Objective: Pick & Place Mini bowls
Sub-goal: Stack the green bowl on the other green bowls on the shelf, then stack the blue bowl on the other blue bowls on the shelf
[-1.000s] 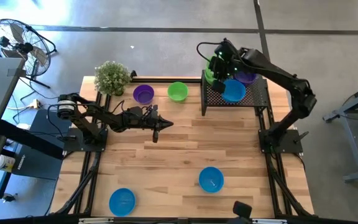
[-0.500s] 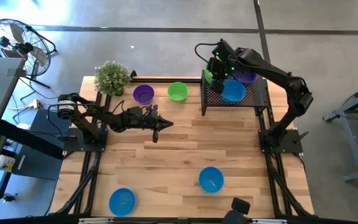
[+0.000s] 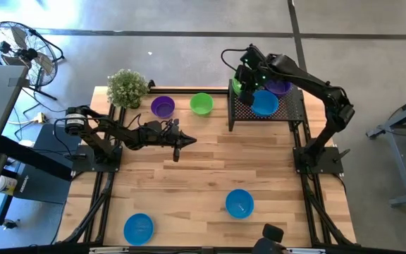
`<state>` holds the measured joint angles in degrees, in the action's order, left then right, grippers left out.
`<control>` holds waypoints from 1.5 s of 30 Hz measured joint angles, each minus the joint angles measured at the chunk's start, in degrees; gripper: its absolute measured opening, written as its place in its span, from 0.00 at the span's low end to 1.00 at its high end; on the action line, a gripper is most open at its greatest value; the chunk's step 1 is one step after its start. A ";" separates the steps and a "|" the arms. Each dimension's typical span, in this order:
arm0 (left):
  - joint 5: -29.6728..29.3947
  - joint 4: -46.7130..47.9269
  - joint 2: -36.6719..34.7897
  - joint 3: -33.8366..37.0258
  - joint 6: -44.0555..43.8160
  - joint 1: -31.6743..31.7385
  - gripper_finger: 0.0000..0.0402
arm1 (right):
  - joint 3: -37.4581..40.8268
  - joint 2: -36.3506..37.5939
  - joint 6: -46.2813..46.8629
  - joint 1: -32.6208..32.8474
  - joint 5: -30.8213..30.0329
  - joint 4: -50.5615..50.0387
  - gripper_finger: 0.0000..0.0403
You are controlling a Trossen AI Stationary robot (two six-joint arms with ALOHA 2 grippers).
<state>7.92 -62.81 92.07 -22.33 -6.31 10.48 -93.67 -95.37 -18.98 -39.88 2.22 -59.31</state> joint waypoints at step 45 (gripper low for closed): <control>0.50 2.97 0.00 -0.02 1.81 0.00 0.00 | 71.44 44.82 11.72 28.97 7.40 84.62 0.00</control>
<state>8.43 -59.83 92.07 -22.35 -4.49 10.48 -22.23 -50.55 -7.27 -10.91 9.62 25.31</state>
